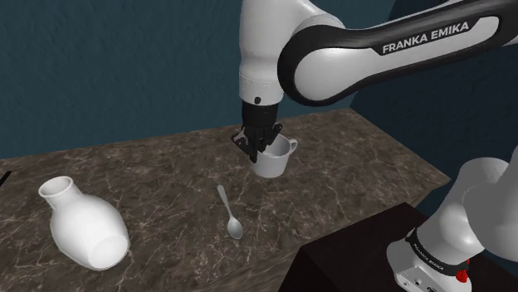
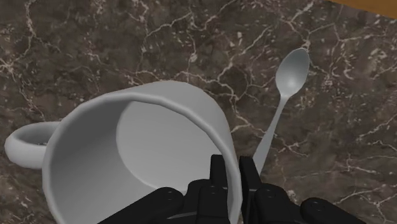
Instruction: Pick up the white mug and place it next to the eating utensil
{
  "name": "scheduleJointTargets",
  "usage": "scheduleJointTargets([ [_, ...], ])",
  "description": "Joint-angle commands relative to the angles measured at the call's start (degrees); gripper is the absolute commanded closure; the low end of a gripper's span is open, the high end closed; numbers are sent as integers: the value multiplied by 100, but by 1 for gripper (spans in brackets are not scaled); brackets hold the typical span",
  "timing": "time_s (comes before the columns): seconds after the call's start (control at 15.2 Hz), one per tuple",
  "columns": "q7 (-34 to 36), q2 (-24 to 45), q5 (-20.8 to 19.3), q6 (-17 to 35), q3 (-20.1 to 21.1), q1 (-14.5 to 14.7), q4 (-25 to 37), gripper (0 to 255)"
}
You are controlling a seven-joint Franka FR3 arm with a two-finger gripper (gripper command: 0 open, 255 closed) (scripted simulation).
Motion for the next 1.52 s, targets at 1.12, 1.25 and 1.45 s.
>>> scheduleJointTargets([
  [1.12,2245,2382,-938,-660,717,1408,2765,255],
  [1.25,2260,2408,-954,-519,708,1404,2646,255],
  [1.45,2284,2456,-983,-311,695,1400,2481,255],
])
